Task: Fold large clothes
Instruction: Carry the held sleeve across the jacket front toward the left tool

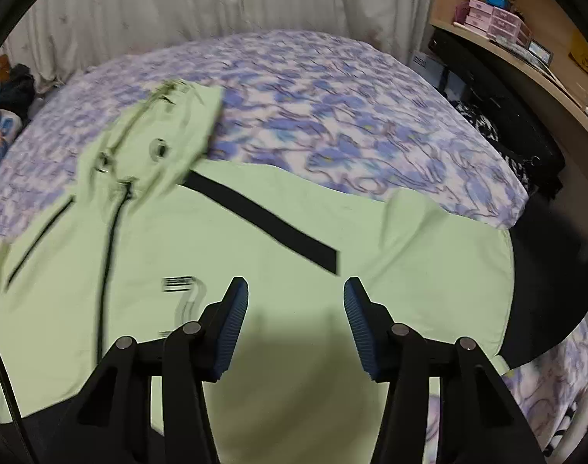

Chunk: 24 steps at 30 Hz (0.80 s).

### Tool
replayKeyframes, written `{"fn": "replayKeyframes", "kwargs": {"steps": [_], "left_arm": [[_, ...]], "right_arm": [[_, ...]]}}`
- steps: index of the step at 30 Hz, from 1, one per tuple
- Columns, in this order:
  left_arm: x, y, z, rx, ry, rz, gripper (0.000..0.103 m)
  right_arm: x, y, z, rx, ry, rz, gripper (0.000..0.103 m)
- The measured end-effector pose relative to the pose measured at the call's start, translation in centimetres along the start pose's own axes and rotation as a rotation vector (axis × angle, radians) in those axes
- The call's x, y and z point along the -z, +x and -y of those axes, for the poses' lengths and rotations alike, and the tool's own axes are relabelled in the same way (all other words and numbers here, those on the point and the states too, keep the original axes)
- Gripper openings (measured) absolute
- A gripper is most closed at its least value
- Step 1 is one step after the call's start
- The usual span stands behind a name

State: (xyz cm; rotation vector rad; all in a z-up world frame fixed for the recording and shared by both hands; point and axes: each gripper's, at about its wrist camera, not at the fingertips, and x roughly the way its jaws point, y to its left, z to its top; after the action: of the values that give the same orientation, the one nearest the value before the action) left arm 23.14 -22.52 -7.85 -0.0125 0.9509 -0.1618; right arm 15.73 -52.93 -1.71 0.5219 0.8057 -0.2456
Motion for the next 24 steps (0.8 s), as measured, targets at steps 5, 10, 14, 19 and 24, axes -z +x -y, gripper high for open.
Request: {"fn": "replayKeyframes", "kwargs": {"steps": [5,10,14,19,24], "left_arm": [[0.5,-2.5,-3.8,-0.022,-0.009,0.018,0.042],[1.7,-4.3,-8.9,-0.080,-0.034,0.028,0.041],[3.2,-4.3,-12.7,-0.129,-0.065,0.012,0.041],[5.5,-3.1,-16.4,-0.104,-0.115,-0.056,0.042],[7.2,-2.3,-16.9,-0.073,-0.128,-0.079,0.043]], "right_arm": [[3.5,-1.9,-11.0,-0.153,-0.208,0.014,0.009],[9.8,0.2,-18.6,-0.215,-0.362,-0.059,0.009],[16.1,4.1,-21.9,-0.194,-0.450,-0.159,0.012],[21.6,6.9,-21.5,-0.194,-0.489,-0.283,0.024],[23.3,4.7,-20.6,-0.238,-0.499,-0.257,0.052]]}}
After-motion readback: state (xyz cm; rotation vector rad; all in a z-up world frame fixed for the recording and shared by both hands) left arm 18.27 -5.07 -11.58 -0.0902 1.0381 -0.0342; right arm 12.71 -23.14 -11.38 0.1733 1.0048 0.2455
